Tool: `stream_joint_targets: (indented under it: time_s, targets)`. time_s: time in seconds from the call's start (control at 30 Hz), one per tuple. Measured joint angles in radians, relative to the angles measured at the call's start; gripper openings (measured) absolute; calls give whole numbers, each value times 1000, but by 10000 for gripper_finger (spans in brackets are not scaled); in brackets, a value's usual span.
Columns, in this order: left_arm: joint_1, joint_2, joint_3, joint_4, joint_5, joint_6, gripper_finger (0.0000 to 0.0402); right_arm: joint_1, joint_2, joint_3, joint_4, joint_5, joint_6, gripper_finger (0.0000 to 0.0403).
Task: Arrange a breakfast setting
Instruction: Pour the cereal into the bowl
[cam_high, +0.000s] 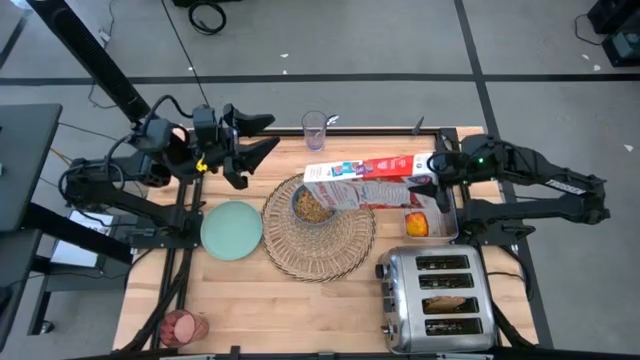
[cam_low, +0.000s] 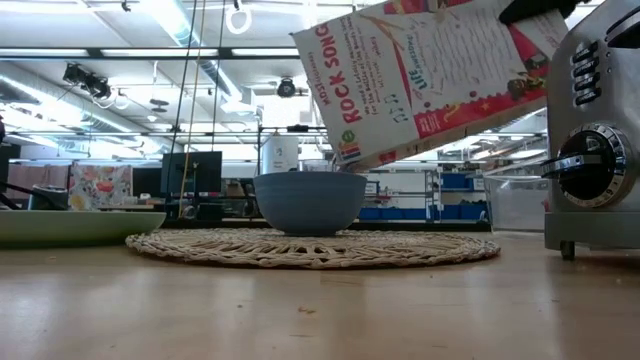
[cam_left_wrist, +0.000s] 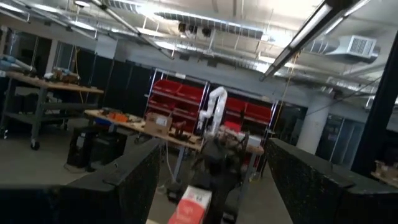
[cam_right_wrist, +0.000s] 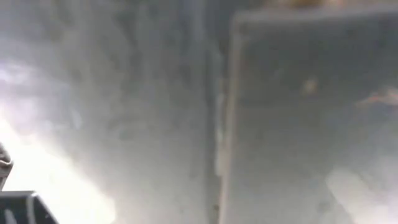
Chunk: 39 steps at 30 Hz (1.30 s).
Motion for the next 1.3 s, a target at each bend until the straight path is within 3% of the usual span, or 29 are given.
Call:
stream_joint_targets:
  time_s: [0.6, 0.97, 1.3]
  targets:
    - [-38, 21, -2, 99, -24, -25, 293, 0, -302, -317, 192, 0, 38, 231]
    - [-41, 41, -1, 118, -35, -26, 293, 0, -402, -333, 234, -1, 44, 230]
    - [-75, 41, -1, 44, -123, -38, 293, 0, -442, -333, 257, -2, 88, 229]
